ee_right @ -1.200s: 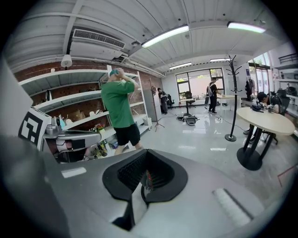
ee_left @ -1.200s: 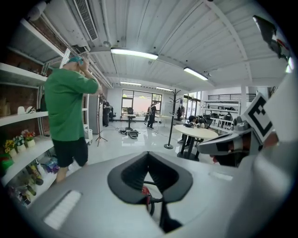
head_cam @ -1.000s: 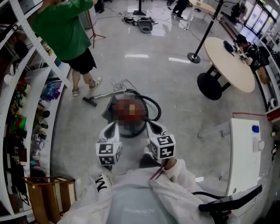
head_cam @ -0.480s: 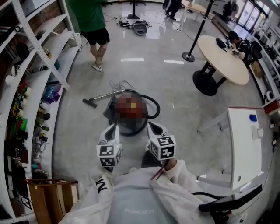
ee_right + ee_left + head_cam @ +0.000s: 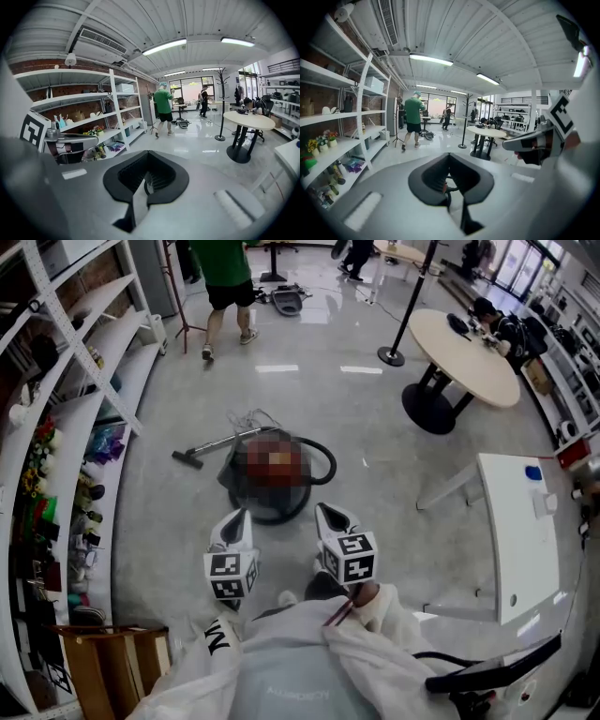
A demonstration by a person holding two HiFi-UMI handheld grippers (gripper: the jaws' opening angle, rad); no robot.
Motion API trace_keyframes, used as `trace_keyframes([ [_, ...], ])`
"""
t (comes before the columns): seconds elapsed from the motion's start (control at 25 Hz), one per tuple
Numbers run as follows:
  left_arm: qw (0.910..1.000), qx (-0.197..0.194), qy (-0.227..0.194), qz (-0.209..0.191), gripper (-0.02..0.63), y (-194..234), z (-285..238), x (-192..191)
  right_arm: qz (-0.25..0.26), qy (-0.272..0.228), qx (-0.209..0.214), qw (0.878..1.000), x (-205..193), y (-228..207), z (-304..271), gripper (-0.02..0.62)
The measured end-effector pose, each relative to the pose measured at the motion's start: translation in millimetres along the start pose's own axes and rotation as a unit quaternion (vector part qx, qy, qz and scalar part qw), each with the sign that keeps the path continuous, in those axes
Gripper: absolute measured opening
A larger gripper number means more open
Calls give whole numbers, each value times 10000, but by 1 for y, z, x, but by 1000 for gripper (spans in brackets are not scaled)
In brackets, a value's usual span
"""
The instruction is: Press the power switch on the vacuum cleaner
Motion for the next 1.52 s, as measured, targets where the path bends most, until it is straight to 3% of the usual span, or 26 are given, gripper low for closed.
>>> trace_keyframes([
  [0.56,9998,-127,131,26,0,-30,11,-14,-157,89,19,9998,-25,-4,29,0],
  [1.52,9998,157,123,-43,0,-65,1,-3,8,23,402,9992,-17,-36,31,-2],
])
Point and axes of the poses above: the fingertips, and each gripper's own axes: z backward along the fingers, y to its left, x out of its top, the point moved 10 cm from there along z, backward along the fingers, and after that the axes turned 3 degrees about x, right-handed, at the moved point
